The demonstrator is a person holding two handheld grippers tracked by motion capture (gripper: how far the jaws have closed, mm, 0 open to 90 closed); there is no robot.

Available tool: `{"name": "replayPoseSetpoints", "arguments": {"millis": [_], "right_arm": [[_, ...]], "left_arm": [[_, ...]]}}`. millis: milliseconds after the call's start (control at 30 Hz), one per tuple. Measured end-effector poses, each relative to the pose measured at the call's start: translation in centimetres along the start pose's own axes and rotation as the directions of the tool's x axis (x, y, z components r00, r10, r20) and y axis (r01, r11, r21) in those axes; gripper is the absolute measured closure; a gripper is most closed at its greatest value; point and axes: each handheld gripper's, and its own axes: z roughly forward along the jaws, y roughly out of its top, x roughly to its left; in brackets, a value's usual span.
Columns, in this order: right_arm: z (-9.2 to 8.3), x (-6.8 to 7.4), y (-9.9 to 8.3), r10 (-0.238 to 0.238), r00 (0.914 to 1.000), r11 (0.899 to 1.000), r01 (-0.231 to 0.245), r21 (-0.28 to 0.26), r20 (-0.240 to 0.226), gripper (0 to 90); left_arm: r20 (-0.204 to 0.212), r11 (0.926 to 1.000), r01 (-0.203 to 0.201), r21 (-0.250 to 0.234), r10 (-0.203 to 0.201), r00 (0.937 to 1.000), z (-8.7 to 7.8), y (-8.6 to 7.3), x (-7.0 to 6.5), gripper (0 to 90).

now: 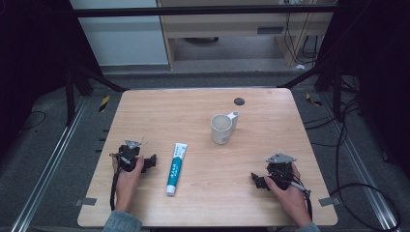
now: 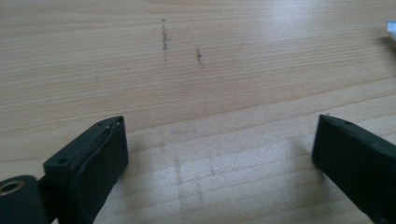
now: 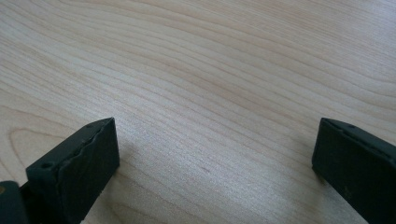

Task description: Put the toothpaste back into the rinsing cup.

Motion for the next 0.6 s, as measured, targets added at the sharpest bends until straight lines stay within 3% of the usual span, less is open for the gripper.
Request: {"name": "replayPoseSetpoints", "arguments": {"millis": [233, 600], "right_arm": [[-0.1, 0.0, 0.0, 0.009, 1.0000, 1.000, -0.009, 0.001, -0.001, 0.9], [-0.1, 0.0, -0.1, 0.005, 1.0000, 1.000, -0.005, 0.001, 0.000, 1.0]], "left_arm": [[0.015, 0.9995, -0.006, -0.031, 0.006, 0.9999, -2.3, 0.6, -0.6, 3.3], [0.049, 0.9970, -0.066, -0.039, 0.068, 0.9965, -4.2, 1.6, -2.8, 3.5]]}}
